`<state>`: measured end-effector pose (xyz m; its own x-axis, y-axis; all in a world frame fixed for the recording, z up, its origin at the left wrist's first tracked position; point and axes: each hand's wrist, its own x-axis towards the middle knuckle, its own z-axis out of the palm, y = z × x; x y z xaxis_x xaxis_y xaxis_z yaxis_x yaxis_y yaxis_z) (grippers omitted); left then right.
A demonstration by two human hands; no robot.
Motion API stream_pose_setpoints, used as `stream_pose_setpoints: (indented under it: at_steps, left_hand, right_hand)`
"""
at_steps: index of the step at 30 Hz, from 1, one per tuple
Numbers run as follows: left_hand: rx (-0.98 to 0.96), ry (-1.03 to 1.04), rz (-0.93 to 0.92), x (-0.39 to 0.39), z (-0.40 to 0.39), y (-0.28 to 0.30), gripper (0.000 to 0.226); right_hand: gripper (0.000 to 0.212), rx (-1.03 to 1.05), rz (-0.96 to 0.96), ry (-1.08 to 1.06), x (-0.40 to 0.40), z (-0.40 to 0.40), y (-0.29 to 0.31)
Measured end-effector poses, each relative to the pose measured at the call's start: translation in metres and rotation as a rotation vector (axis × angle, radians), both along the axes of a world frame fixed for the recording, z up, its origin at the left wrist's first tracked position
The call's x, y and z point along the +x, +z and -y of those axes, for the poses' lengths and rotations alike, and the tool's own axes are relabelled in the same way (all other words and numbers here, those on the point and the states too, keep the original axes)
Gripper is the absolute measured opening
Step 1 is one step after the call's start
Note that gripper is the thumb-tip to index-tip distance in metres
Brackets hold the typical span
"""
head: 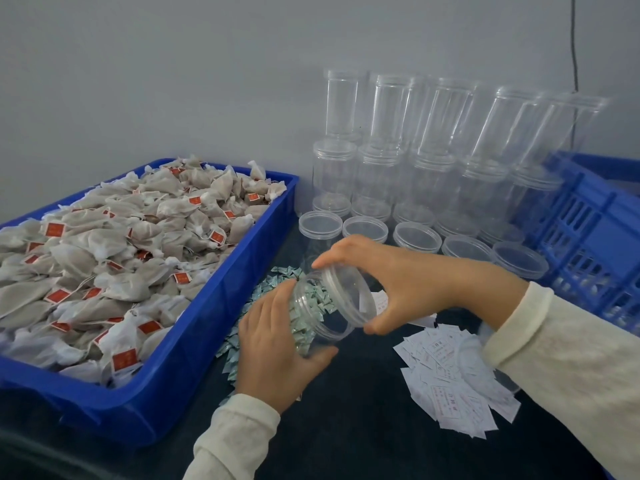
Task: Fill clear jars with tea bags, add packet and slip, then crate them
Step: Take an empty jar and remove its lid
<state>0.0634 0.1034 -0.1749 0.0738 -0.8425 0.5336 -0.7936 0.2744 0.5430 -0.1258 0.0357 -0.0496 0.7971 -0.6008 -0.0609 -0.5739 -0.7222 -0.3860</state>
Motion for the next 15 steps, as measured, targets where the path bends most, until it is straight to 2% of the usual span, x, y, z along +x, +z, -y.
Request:
stream_pose_setpoints:
  at_steps: [3,8,12,15]
  left_hand:
    - [0.025,-0.006,-0.076,0.0,-0.001,0.001,0.105]
    - [0.03,-0.007,-0.155,-0.002,-0.001,0.003,0.107]
    - [0.041,-0.009,-0.187,-0.004,0.0,-0.001,0.108]
    - [0.071,-0.022,-0.218,-0.007,0.001,-0.006,0.109]
  right_hand:
    - [0.088,0.073,0.165,-0.096,-0.013,0.005,0.005]
    - [0.083,0.117,0.553,-0.264,-0.047,0.008,0.012]
    - [0.083,0.005,0.783,-0.426,-0.09,0.005,0.007]
    - [0.068,-0.134,0.989,-0.622,-0.123,0.001,-0.008]
